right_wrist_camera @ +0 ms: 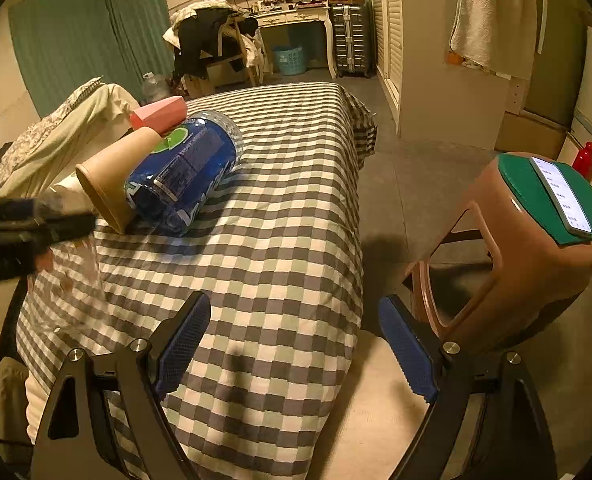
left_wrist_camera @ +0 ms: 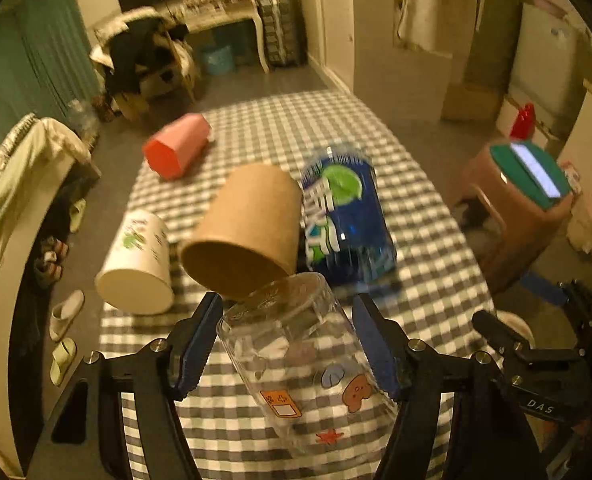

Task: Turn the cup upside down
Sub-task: 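Lower the glass cup rim-down onto the cloth and open the left gripper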

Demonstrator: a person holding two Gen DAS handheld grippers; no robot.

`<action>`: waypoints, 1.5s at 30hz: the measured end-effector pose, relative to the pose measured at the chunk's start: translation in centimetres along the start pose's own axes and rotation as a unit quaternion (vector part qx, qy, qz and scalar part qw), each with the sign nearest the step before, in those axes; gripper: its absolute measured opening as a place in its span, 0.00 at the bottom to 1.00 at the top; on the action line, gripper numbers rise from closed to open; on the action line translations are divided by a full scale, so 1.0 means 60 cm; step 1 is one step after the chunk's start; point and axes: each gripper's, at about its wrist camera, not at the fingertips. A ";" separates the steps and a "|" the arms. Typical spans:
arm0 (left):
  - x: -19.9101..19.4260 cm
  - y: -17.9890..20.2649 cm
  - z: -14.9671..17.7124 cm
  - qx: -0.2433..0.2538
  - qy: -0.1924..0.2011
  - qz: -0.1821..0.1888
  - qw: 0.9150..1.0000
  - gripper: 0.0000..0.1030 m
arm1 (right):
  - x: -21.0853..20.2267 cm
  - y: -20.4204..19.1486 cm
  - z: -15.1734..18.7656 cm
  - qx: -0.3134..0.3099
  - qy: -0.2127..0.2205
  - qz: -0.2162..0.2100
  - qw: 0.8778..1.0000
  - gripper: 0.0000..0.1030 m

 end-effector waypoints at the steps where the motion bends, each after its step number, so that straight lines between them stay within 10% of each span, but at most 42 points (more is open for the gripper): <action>1: -0.005 -0.001 0.003 -0.001 0.010 -0.003 1.000 0.67 | 0.000 -0.001 0.000 0.001 -0.001 0.001 1.000 0.84; 31: 0.013 0.020 0.029 0.005 0.064 0.015 0.998 0.61 | -0.013 -0.018 0.003 -0.002 -0.006 0.025 1.000 0.84; 45: -0.046 0.019 0.005 0.003 0.128 0.027 0.991 0.80 | -0.043 -0.024 -0.006 -0.007 0.005 0.040 0.999 0.84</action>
Point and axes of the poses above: each gripper's, at about its wrist camera, not at the fingertips, and x roughly the way its jaws point, y to its right, z to its underside, and after that the axes turned 5 degrees about -x, right-handed
